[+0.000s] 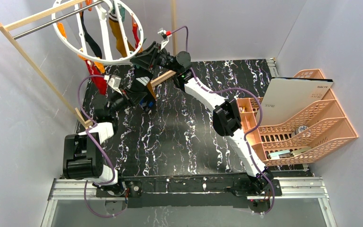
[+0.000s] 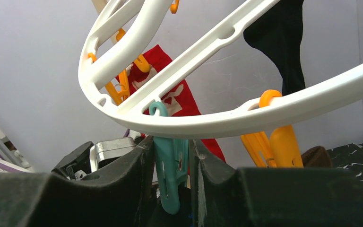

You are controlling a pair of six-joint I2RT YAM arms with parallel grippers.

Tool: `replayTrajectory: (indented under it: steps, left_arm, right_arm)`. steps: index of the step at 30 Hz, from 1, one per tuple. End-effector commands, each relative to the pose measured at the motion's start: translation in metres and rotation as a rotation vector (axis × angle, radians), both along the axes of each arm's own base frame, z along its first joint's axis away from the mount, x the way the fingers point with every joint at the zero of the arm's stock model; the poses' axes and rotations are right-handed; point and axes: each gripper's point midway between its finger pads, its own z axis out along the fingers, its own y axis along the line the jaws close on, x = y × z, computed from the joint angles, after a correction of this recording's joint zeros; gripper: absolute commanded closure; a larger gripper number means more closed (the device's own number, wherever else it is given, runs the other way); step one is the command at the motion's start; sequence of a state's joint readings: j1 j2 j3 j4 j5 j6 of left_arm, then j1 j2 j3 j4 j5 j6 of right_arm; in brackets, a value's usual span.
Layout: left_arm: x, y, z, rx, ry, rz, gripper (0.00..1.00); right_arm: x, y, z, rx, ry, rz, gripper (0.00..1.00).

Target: Remove the socks clipped to the hanger

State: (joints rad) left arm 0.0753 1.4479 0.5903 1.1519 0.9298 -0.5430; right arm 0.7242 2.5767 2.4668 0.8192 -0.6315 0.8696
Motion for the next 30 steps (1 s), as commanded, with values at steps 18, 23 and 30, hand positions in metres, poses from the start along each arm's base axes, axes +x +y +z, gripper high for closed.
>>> replayTrajectory:
  steps: [18,23,30]
  left_arm:
    - [-0.005,-0.010,-0.001,0.001,0.022,-0.077,1.00]
    - [-0.005,-0.011,-0.001,-0.002,0.026,-0.083,1.00]
    - [-0.004,-0.014,-0.002,-0.018,0.050,-0.097,1.00]
  right_arm:
    - [-0.006,-0.012,0.027,0.075,-0.023,-0.006,0.46]
    - [-0.009,-0.011,0.020,0.042,-0.009,0.012,0.02]
    - [-0.013,-0.022,0.005,-0.026,0.070,0.003,0.02]
